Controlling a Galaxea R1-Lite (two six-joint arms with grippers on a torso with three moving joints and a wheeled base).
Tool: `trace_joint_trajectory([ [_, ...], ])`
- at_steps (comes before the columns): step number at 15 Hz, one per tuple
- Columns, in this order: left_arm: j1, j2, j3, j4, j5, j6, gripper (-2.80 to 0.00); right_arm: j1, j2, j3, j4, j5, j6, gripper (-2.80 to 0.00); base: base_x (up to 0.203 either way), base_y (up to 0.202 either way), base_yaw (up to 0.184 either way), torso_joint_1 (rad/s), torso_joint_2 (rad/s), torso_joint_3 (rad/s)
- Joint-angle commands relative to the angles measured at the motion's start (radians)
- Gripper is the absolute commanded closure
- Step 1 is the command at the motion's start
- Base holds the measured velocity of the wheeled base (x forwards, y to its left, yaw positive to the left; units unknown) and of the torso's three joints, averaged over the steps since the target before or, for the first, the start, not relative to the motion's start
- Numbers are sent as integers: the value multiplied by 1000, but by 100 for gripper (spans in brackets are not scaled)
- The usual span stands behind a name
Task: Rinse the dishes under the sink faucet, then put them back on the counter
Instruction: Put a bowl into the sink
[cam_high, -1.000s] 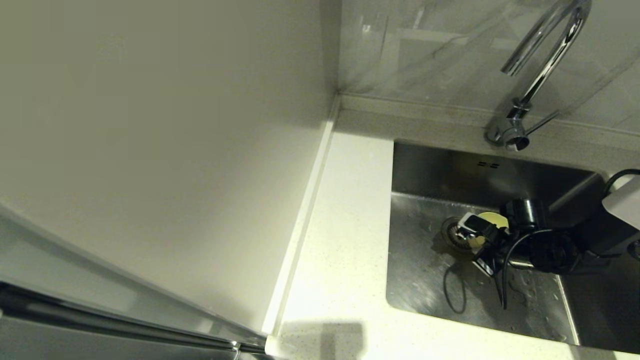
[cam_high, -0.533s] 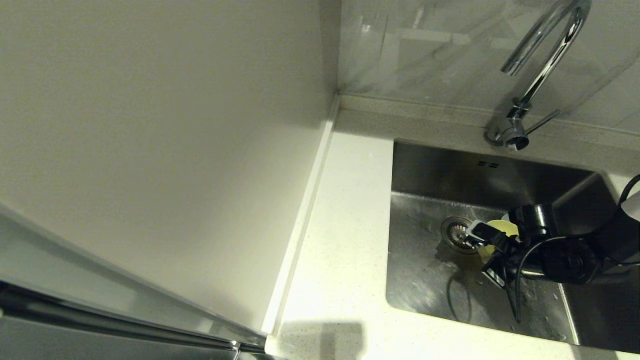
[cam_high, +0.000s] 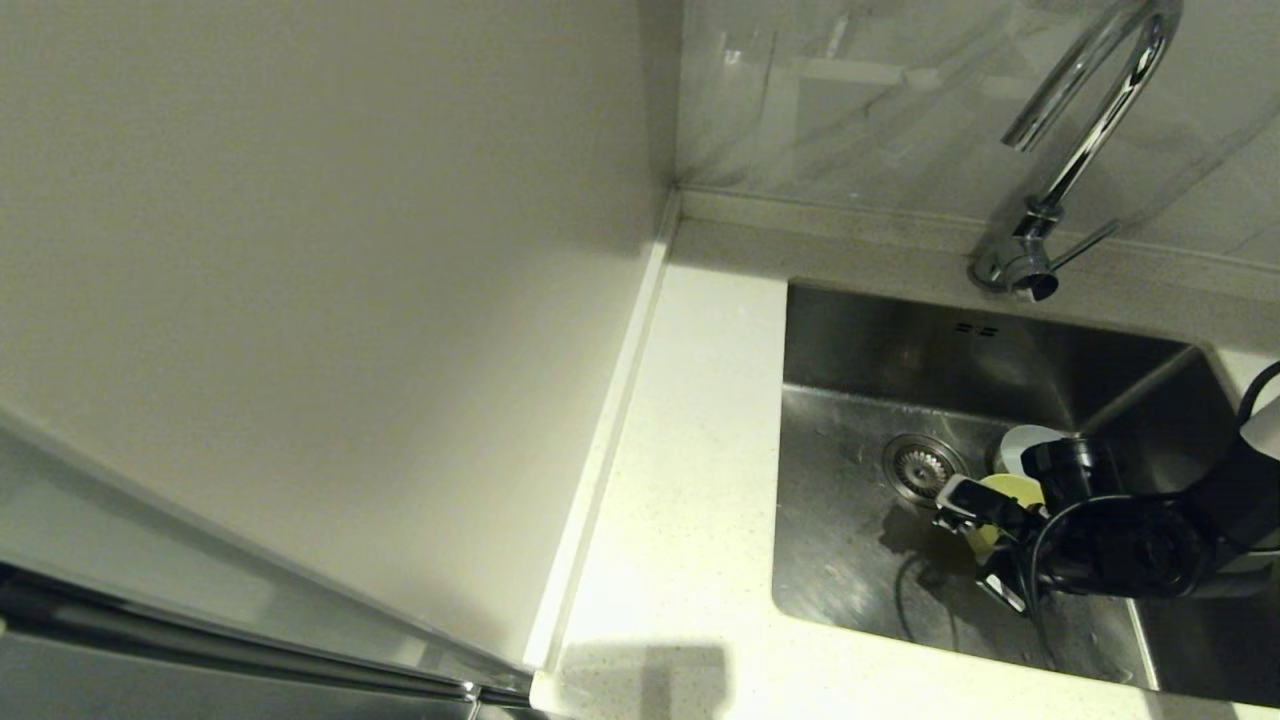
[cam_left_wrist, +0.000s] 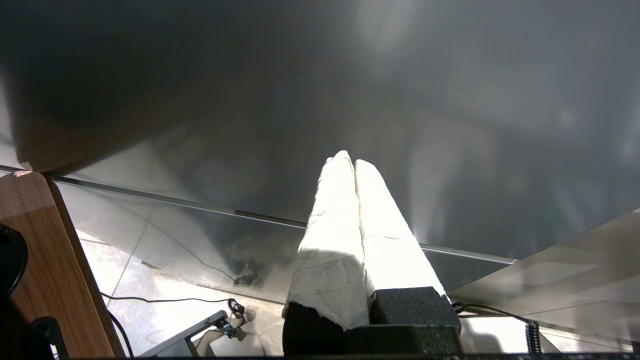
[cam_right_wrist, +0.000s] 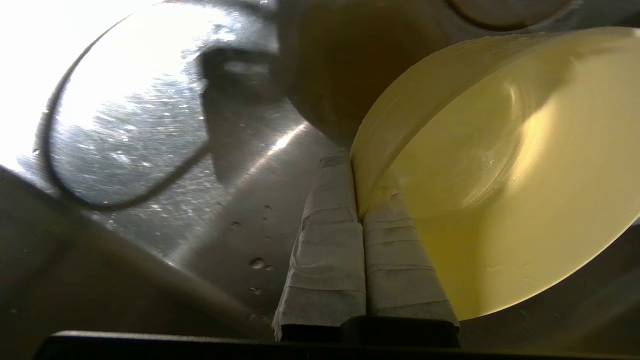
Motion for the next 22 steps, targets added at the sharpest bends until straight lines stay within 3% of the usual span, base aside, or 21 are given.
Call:
trace_joint_trajectory([
  [1,0,0,3,0,0,0,0,16,38,-6,-8,0,-4,0,0,0,0,0,0,0],
  [14,0,0,3,0,0,0,0,44,101,-113,-44,-4,1,0,0,0,0,0,0,0],
  [15,0,0,3,0,0,0,0,44,103,-116,-49,-4,-1,-280,0,0,0,0,0,0],
  [22,0,0,2,0,0,0,0,40,20,-115,-51,-5,43,-280,0,0,0,0,0,0],
])
